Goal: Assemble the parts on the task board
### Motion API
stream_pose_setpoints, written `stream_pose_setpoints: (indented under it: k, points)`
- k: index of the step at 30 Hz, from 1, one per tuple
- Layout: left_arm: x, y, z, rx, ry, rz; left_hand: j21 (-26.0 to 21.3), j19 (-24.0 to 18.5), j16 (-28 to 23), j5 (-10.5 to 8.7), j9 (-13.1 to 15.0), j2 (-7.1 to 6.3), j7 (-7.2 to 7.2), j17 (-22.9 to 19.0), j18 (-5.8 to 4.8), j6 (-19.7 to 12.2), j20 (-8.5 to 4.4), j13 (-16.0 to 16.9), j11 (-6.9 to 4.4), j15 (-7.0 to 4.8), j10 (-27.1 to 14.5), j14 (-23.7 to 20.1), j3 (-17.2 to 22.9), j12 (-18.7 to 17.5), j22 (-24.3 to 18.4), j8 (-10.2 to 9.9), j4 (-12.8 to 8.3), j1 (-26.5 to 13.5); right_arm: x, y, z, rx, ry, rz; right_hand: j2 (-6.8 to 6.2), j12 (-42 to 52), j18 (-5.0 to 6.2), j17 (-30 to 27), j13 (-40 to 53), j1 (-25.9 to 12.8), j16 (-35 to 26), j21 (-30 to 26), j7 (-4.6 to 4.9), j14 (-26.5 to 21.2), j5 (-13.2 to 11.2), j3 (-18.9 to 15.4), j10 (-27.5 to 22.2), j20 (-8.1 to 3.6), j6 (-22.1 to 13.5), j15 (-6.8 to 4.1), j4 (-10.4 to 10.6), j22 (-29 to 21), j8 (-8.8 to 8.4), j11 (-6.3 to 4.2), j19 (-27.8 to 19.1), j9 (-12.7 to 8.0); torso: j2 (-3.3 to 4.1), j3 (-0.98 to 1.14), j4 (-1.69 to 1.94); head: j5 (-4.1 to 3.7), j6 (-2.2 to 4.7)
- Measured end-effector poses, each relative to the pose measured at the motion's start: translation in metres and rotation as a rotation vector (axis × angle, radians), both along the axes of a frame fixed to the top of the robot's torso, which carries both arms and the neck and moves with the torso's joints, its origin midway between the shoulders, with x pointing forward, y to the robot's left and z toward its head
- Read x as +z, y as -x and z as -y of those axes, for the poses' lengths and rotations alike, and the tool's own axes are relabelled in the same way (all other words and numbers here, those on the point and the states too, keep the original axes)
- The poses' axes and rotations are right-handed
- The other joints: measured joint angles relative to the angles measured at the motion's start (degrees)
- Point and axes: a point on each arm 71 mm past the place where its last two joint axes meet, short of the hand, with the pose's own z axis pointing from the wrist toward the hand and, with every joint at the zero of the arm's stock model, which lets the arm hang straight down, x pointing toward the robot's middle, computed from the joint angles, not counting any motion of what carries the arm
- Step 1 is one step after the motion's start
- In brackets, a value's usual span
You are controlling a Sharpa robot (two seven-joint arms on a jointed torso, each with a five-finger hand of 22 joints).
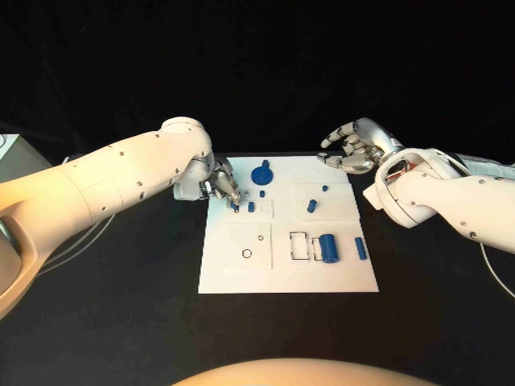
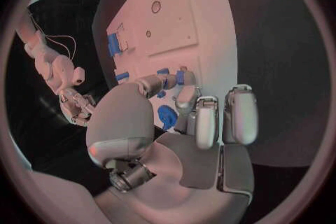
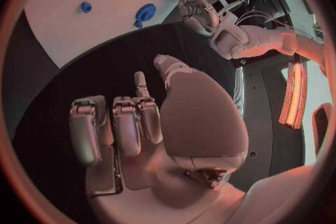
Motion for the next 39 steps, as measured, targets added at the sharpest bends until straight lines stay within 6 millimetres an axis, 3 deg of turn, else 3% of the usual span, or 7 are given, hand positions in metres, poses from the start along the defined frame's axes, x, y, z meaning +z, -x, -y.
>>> stream_pose_setpoints:
  k: [39]
  points:
    - [-0.0032, 0.0015, 0.0015, -0.021, -0.014, -0.017, 0.22, 0.00, 0.00, 0.17, 0.01, -0.25, 0.20, 0.00, 0.00, 0.20, 0.00, -0.06, 0.01, 0.00, -0.01, 0.00, 0.00, 0.00, 0.00, -0.41, 0.00, 0.26, -0.0001, 0.0001, -0.0006, 0.002, 0.000, 0.000, 0.00, 0.00, 0.00, 0.00, -0.03, 0.00, 0.00, 0.00, 0.00, 0.00, 0.00, 0.00, 0.00, 0.00, 0.00, 0.00, 0.00, -0.02, 0.00, 0.00, 0.00, -0.02, -0.02, 0.02, -0.01, -0.05, -0.25]
